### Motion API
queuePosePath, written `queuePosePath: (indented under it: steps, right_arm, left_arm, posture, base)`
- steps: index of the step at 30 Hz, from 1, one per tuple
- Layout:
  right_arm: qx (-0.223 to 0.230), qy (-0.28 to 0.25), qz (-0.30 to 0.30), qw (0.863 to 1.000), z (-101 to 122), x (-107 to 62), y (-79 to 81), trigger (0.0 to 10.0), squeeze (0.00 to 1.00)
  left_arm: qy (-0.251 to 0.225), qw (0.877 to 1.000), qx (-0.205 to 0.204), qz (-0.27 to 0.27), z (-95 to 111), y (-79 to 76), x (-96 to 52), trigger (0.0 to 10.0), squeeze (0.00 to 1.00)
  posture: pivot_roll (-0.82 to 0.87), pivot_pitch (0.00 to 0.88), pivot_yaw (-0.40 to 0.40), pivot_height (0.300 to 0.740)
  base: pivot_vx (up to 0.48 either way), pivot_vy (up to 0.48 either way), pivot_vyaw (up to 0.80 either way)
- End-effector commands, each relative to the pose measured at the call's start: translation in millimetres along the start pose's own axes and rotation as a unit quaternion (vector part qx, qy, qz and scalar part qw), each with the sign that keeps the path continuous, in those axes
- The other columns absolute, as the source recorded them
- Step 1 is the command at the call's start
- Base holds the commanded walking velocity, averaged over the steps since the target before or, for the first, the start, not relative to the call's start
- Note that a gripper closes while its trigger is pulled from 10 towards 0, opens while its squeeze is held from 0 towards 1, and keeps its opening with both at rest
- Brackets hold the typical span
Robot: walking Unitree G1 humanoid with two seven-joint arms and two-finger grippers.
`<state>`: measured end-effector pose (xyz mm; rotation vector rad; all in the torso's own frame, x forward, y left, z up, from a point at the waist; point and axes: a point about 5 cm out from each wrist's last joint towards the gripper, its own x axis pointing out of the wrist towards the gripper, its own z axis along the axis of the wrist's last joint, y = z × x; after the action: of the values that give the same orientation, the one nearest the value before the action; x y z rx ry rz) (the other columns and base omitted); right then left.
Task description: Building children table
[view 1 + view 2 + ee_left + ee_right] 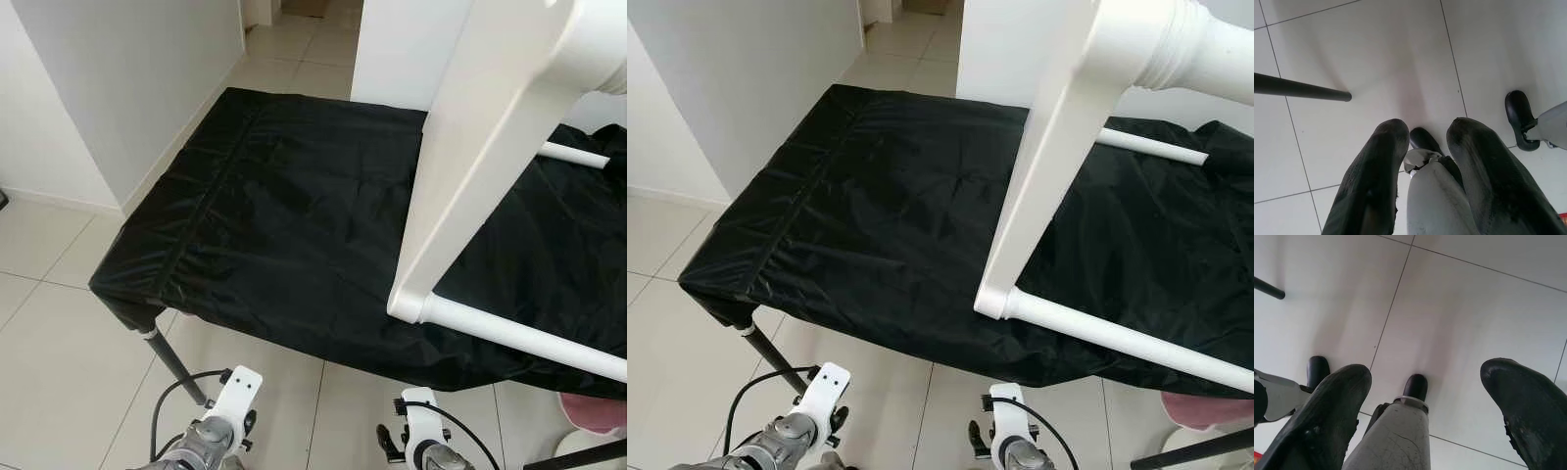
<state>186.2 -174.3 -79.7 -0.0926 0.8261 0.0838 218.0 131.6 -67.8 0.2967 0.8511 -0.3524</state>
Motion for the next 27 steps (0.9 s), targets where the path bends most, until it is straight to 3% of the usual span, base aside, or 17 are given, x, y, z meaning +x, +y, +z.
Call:
queuePosePath:
  steps: [1, 20, 27]
  right_arm:
    - [-0.010, 0.008, -0.002, 1.000, -2.1, -0.2, -0.5, 10.0, 0.00]
    - [0.013, 0.019, 0.014, 1.000, -6.0, 0.0, 13.1, 10.0, 0.00]
    - [0.027, 0.021, 0.004, 0.999, -10.1, -1.6, 8.9, 10.0, 0.00]
  left_arm:
    - [0.010, 0.999, 0.012, -0.028, -3.6, -5.9, -0.2, 10.0, 0.00]
    - [0.017, 1.000, -0.010, -0.022, -6.5, -2.3, -0.8, 10.0, 0.00]
    - [0.030, 0.999, -0.014, -0.028, -14.8, -8.5, -1.9, 10.0, 0.00]
  posture:
    - [-0.07, 0.000, -0.008, 0.740]
    - [-0.07, 0.000, 0.002, 0.740]
    - [-0.09, 0.000, 0.014, 0.740]
  base:
    - [0.000, 0.000, 0.00]
    - [0.000, 0.000, 0.00]
    - [0.000, 0.000, 0.00]
